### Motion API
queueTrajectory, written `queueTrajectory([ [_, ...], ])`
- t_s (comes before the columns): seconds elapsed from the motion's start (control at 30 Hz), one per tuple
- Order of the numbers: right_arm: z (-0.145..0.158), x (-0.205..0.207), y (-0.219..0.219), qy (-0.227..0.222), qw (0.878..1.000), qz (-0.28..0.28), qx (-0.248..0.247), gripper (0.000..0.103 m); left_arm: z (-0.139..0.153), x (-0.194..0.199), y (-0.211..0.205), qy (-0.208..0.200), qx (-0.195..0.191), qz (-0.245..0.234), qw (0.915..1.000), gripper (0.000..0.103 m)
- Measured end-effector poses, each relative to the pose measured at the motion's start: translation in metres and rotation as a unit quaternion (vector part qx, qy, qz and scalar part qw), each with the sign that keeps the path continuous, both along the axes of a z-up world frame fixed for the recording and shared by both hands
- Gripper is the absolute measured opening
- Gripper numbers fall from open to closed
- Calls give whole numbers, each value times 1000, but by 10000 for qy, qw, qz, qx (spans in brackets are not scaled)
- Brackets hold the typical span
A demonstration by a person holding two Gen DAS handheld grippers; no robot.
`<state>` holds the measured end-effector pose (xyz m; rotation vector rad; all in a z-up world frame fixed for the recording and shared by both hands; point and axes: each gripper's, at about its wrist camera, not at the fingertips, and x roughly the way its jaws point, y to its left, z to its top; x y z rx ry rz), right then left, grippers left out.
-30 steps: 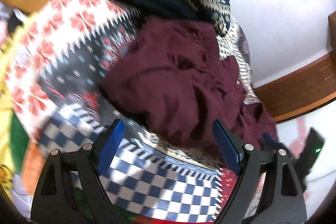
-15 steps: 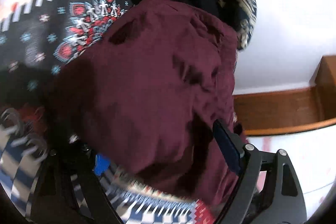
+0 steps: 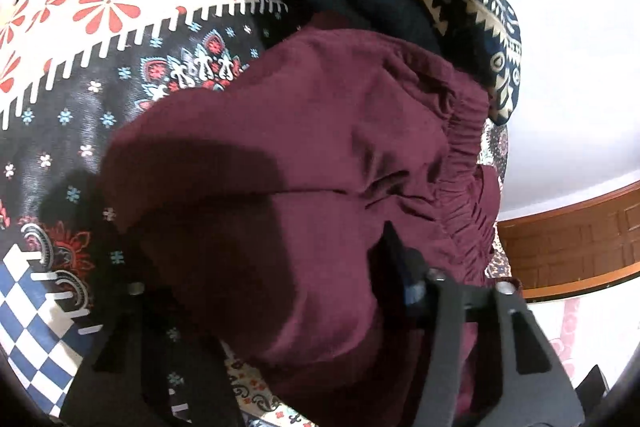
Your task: Fold large clothes
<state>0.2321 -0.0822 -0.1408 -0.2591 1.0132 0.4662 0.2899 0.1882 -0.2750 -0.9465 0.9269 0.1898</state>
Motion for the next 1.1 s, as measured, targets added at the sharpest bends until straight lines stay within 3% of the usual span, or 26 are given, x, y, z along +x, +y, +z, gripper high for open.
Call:
queueTrajectory([
  [0.07, 5, -2, -1, -66, 10000, -3, -71, 82, 6, -8, 5, -109, -19, 30, 9999, 36],
  [0.13, 11, -5, -2, -153, 9998, 0, -105, 82, 20, -15, 1, -293, 123, -12, 9995, 32],
  [0.27, 28, -11, -2, -383, 9992, 31, -76, 82, 54, -41, -12, -674, 741, -123, 9949, 28],
  [0.4, 36, -14, 4, -498, 9987, 106, -4, 82, 85, -73, -2, -1012, 1052, 9, 9893, 27],
  [0.5, 31, -13, 18, -381, 9990, 208, 55, 82, 118, -99, 13, -1274, 1525, 253, 9797, 26],
  [0.63, 8, -14, 46, 100, 9981, 525, 293, 82, 151, -119, 26, -1542, 1824, 505, 9697, 26],
  [0.8, -13, -14, 63, 364, 9970, 643, 223, 82, 174, -119, 5, -1670, 2102, 362, 9626, 26],
  [0.93, -2, -9, 38, 579, 9937, 639, 716, 82, 193, -110, -14, -1863, 2357, 205, 9536, 26],
  [1.1, 33, -4, -35, 42, 9932, -149, 1154, 82, 218, -65, -75, -2150, 2580, -377, 9412, 26],
])
